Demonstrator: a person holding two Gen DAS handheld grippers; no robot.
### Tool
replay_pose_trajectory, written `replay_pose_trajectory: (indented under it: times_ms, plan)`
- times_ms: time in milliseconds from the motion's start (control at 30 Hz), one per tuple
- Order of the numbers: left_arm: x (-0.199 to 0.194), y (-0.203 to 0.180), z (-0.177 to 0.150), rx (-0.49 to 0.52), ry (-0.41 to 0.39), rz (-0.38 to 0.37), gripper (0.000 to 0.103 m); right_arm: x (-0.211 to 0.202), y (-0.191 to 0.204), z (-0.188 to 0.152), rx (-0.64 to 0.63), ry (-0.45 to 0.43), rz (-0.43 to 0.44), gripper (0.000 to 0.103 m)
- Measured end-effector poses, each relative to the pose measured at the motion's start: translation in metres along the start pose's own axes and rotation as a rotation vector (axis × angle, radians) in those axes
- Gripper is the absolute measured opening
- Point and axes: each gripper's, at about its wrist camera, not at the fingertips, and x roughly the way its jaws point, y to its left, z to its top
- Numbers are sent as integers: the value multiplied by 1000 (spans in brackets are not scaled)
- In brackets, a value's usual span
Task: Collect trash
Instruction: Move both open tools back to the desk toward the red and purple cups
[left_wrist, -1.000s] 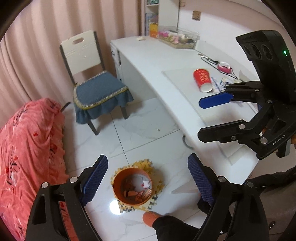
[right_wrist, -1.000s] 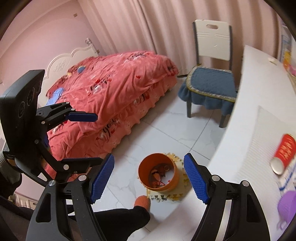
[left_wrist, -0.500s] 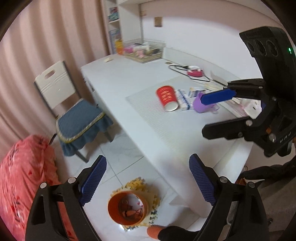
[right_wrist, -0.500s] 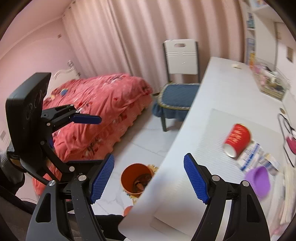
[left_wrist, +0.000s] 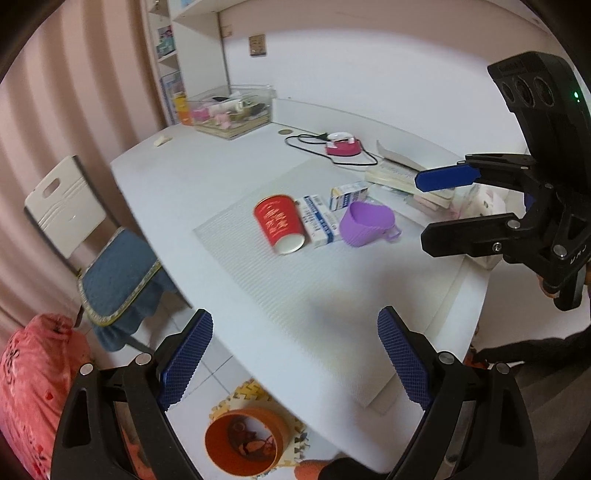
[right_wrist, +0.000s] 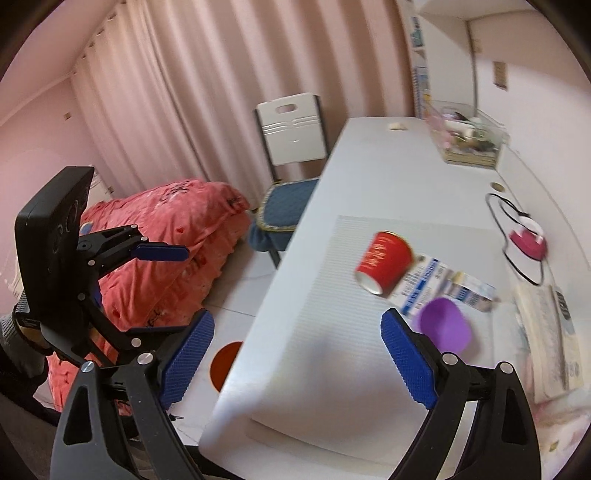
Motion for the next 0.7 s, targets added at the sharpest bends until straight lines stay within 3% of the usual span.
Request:
replay_pose_trajectory:
  times_ms: [367,700]
  plan:
    - [44,-8,43,37,40,-65,90,-3,-64,7,102,-1,-93,90]
    - [100,0,66,24,101,-90,90,25,-105,-10,158,76,-120,90]
